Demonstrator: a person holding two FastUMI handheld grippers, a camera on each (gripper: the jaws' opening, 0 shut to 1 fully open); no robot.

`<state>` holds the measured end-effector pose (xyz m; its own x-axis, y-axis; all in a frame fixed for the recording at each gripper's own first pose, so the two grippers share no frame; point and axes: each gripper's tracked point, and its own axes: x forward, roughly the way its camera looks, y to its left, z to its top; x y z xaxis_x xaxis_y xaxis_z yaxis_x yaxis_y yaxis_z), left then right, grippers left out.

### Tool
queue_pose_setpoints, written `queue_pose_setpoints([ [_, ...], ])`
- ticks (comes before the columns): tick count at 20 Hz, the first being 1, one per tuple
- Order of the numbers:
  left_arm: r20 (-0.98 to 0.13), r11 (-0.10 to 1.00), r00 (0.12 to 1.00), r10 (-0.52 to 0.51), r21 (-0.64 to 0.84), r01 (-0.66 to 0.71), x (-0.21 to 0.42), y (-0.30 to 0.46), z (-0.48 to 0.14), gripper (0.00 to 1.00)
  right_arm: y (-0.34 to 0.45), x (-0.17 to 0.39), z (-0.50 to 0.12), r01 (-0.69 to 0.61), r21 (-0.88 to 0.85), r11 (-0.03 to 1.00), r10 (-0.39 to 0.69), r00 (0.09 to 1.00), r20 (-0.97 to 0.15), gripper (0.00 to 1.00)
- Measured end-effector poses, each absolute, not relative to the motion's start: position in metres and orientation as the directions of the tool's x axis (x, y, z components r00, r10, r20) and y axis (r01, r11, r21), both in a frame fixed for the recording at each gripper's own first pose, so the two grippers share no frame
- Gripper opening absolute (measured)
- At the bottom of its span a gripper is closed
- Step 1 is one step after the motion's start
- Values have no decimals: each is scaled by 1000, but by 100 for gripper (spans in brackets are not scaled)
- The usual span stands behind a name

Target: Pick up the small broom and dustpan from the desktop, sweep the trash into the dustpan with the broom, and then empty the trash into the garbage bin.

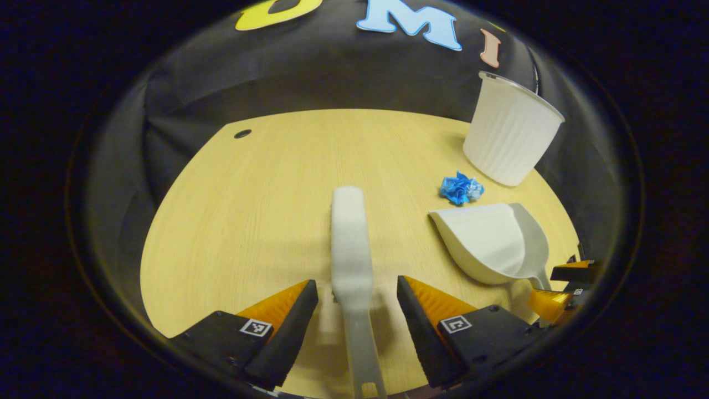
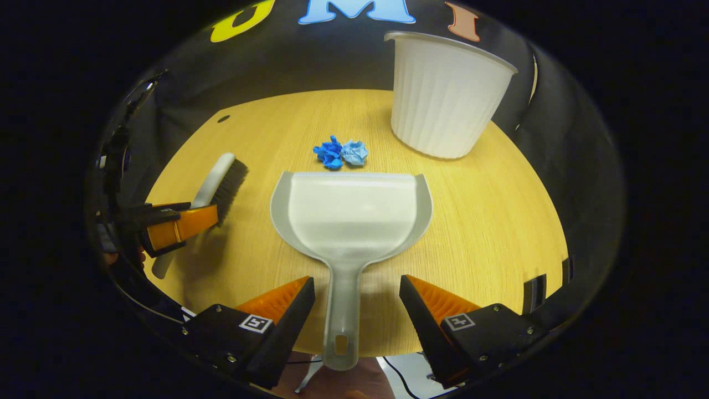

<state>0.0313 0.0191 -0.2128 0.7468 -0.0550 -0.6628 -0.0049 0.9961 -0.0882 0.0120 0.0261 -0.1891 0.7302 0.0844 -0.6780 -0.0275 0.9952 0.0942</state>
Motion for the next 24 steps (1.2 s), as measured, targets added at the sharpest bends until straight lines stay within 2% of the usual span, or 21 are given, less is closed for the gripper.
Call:
queue_pose_setpoints([
  [5,-704,996,708,-53,-84,-9,38,17,-226,94,29,24,-199,-41,90,995,94,670,-736,96],
  [8,-724,998,688,-48,-67,0,45,18,-232,83,31,34,-204,-58,84,995,101,647,-756,96],
  [11,-735,999,676,-49,-50,18,53,18,-237,72,33,40,-209,-70,81,994,107,630,-769,84],
  [12,-739,999,671,-49,-45,24,56,19,-238,72,32,41,-211,-71,72,995,101,623,-776,84],
  [13,-743,999,668,-48,-42,26,58,19,-240,72,31,42,-213,-73,66,995,97,616,-782,77],
  [16,-747,999,664,-38,-5,51,67,23,-242,58,30,46,-213,-80,60,995,96,612,-785,67],
  [19,-750,997,660,-44,10,78,73,23,-240,54,28,48,-211,-91,56,994,100,610,-786,62],
  [20,-752,996,658,-48,10,84,75,21,-240,57,28,48,-212,-91,57,994,101,607,-788,62],
  [22,-756,995,652,-51,15,95,76,21,-239,52,26,52,-214,-90,59,994,102,609,-787,40],
  [24,-759,993,649,-51,29,112,81,21,-238,50,25,56,-218,-89,80,993,118,600,-791,37],
])
